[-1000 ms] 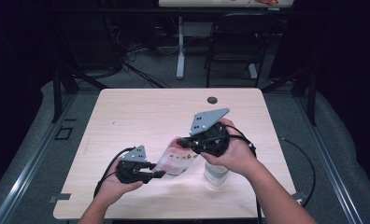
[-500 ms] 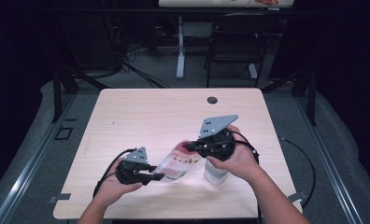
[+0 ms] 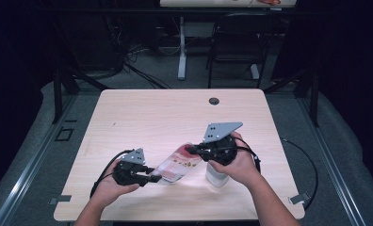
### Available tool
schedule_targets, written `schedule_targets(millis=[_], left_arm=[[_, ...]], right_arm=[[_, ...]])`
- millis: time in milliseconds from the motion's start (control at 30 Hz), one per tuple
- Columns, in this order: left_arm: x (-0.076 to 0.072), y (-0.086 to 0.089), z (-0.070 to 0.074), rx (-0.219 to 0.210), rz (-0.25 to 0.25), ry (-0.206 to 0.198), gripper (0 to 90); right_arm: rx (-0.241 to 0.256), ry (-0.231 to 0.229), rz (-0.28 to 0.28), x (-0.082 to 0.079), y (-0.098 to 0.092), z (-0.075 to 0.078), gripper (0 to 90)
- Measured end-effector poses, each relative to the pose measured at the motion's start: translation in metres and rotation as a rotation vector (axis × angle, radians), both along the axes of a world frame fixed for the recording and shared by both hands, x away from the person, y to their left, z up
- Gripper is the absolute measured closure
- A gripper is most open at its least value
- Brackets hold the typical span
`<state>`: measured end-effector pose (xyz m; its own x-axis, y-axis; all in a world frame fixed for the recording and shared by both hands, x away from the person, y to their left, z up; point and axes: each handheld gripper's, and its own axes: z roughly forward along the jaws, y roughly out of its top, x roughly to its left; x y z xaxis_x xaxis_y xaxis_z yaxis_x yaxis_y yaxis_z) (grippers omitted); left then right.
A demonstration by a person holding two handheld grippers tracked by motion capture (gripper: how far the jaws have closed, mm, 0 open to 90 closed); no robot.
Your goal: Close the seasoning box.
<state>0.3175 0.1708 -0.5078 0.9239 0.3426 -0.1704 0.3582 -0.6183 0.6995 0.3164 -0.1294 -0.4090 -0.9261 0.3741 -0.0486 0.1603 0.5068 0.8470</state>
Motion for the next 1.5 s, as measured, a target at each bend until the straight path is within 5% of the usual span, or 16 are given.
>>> schedule_targets(millis=[600, 1500], left_arm=[[0.003, 0.001, -0.002, 0.046, 0.012, -0.003, 71.3], [-0.002, 0.012, 0.008, 0.013, 0.036, -0.009, 72.2]], right_arm=[[0.061, 0.028, -0.041, 0.003, -0.014, -0.028, 89.6], [0.116, 0.041, -0.050, 0.001, -0.021, -0.038, 89.6]])
